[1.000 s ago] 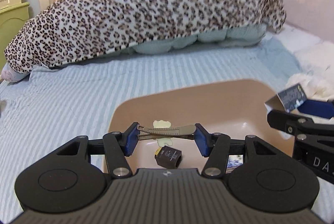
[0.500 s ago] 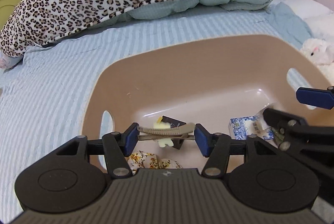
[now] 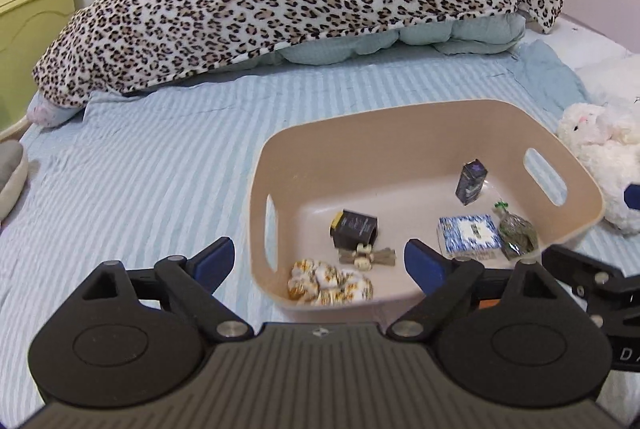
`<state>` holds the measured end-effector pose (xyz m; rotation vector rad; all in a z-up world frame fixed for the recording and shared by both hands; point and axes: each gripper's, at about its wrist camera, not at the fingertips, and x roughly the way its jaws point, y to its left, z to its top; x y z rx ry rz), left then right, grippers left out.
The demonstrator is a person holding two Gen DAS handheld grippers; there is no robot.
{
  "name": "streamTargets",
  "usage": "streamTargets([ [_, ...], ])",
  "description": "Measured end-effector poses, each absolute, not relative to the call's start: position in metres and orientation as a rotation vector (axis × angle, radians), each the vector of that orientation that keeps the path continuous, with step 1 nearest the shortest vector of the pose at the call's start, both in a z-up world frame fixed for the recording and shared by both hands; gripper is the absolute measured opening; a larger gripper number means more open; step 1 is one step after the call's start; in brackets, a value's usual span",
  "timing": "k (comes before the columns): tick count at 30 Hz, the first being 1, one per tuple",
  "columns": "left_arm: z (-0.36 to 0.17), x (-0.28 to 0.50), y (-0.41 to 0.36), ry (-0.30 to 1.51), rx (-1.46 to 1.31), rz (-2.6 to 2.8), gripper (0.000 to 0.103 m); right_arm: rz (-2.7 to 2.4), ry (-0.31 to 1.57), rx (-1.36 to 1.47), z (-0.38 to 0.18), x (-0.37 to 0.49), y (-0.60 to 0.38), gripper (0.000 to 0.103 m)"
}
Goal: Organize objects
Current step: 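Drop white medicine box with left tool while right tool drops orange item in basket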
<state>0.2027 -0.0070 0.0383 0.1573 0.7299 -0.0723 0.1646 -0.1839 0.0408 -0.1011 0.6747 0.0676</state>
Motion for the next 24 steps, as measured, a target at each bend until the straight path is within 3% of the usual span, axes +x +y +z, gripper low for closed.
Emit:
streamTargets([
  [11,0.001,0.163,-0.004,0.812,0.223,-0.085,0.093,0.056,0.810,-0.043,-0.004,0.135,-0.196,0.099],
  [24,-0.061,0.184,0.010,0.906,0.185,-0.049,0.093,0.092,0.873,0.041,-0.048,0.151,-0.182,0.099],
])
